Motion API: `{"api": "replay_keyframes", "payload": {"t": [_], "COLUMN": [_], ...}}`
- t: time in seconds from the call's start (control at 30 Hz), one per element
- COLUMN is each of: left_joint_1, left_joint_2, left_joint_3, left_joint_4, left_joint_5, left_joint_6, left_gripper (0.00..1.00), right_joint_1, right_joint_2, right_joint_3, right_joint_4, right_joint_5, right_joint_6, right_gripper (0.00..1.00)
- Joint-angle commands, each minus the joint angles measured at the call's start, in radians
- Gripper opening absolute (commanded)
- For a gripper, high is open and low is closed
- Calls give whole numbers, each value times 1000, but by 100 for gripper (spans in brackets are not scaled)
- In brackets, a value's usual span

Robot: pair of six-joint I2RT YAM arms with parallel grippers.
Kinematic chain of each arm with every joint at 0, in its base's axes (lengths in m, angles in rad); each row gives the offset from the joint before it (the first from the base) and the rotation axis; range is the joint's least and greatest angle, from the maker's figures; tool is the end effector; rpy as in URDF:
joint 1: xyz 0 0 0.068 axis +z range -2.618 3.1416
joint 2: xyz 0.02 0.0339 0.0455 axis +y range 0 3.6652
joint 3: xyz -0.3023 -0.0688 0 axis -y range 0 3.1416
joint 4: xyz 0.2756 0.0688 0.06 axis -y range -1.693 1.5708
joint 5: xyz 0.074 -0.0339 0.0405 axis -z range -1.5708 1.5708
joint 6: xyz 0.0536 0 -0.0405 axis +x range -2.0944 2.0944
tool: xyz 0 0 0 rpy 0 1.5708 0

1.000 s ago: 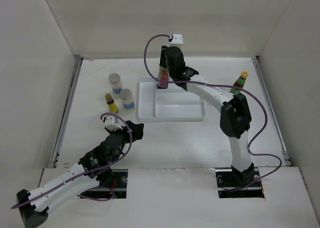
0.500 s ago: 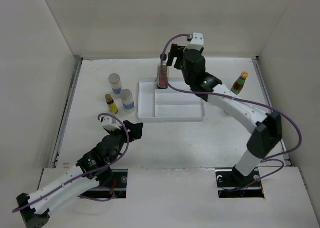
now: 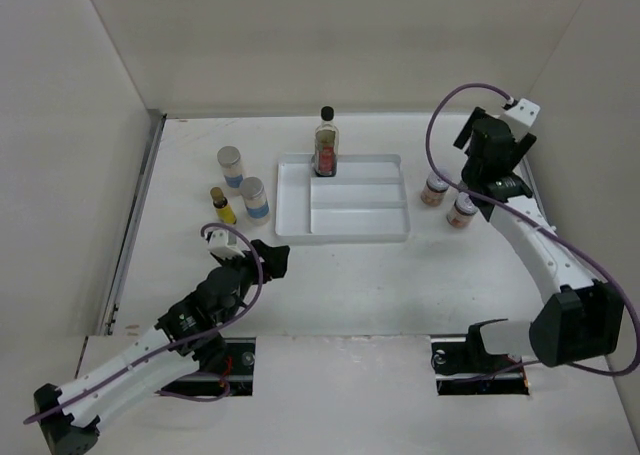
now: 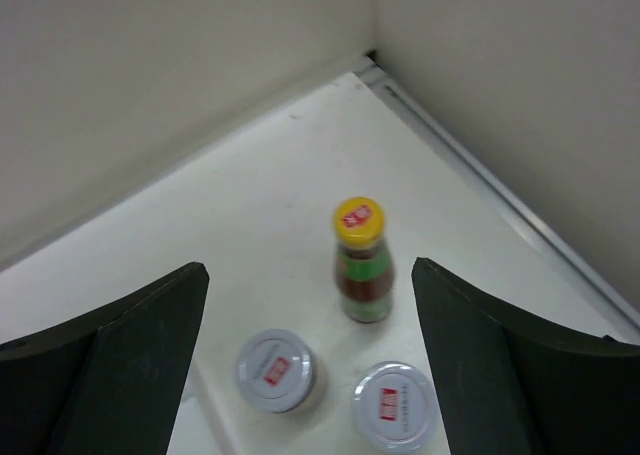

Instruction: Organize the condiment bottles

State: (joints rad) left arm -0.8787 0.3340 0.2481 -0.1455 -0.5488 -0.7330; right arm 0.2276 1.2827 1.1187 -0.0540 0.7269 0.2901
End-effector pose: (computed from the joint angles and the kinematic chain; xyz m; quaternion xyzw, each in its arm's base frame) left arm 0.1049 -0.0828 0.2213 -0.1128 0.7649 -0.2840 0.5670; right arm 0.3268 0.0391 0.3929 0.2452 0.7216 -0.1182 0.6366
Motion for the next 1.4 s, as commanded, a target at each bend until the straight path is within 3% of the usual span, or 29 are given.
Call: {"api": "replay_keyframes", "payload": {"t": [0.0, 0.6, 0.73, 0.93, 1.13, 1.37], "left_joint_1": [13, 20, 20, 20, 22, 22], "left_joint_2": [26, 333, 365, 372, 430, 497], "left_joint_3": [10, 92, 98, 103, 123, 141], "left_joint_4": [57, 294, 305, 317, 349, 391], "left_joint_5": [29, 52, 52, 38, 39, 47], "left_joint_6": [18, 20, 20, 20, 23, 26], "left_gripper": [83, 83, 82, 82, 82, 82], "right_joint_1": [-84, -247, -253, -254, -250, -201], "right_joint_2": [62, 282, 314, 311, 248, 233], "right_joint_3": [18, 108, 121, 121, 147, 233], "right_joint_4": [-58, 26, 36, 80, 151, 160], "right_joint_5": [-27, -264, -282, -261, -219, -185], "right_joint_6": [18, 40, 41, 37, -11, -117], "right_gripper": [90, 72, 60, 33, 27, 27]}}
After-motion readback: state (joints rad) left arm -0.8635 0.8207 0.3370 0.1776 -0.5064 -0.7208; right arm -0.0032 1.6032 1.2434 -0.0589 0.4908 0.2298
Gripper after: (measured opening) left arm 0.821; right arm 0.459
